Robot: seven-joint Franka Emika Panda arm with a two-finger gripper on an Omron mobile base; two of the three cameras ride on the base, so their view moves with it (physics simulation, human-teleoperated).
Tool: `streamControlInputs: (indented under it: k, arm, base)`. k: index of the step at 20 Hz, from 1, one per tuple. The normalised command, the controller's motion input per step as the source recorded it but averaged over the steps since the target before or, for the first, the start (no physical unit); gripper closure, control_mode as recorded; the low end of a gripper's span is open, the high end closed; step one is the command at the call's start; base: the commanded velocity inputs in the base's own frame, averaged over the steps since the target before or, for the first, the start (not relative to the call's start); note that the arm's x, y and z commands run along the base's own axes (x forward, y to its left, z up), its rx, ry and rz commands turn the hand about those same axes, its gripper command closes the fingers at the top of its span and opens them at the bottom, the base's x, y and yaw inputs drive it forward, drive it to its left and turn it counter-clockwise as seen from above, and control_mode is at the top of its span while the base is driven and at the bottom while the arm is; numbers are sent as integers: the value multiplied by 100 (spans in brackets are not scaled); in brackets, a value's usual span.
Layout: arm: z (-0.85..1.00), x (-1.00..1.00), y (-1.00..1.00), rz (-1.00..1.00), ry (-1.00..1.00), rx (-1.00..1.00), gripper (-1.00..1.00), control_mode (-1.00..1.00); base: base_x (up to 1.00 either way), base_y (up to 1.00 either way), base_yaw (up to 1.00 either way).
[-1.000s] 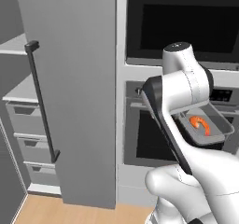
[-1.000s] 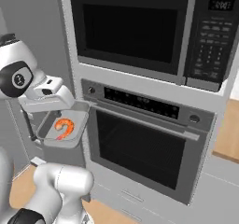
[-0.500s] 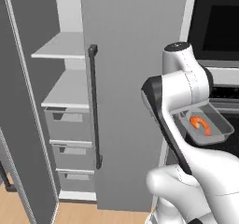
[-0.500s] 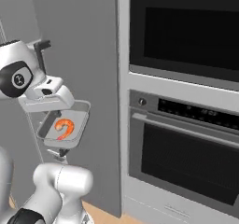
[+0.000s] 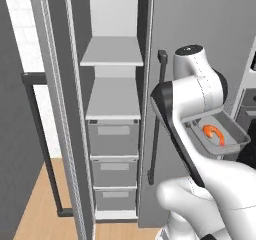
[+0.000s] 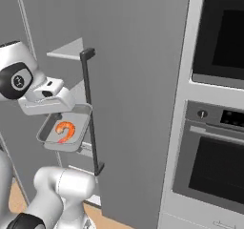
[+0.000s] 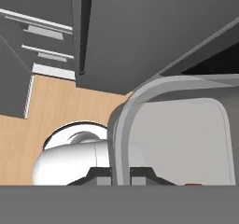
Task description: Take the meat container that has the shrimp and place it on the second highest rack of the freezer. Then take the vegetable container that has the bell pepper and sweet potato and place it on the highest rack of the freezer.
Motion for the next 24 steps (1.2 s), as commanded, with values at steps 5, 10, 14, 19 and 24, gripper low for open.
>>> streamControlInputs:
  k: [5,10,14,19,24]
  arm:
    - [0,0,0,0,0,0,100,100]
    - [0,0,0,0,0,0,100,100]
    - [0,0,0,0,0,0,100,100]
    - [0,0,0,0,0,0,100,100]
    - [10,6,4,-2,-2,-2,100,-100]
  base:
    - [59,39,-19]
    - [58,11,-17]
    - [45,36,-20]
    - [41,69,-20]
    - [36,29,-10]
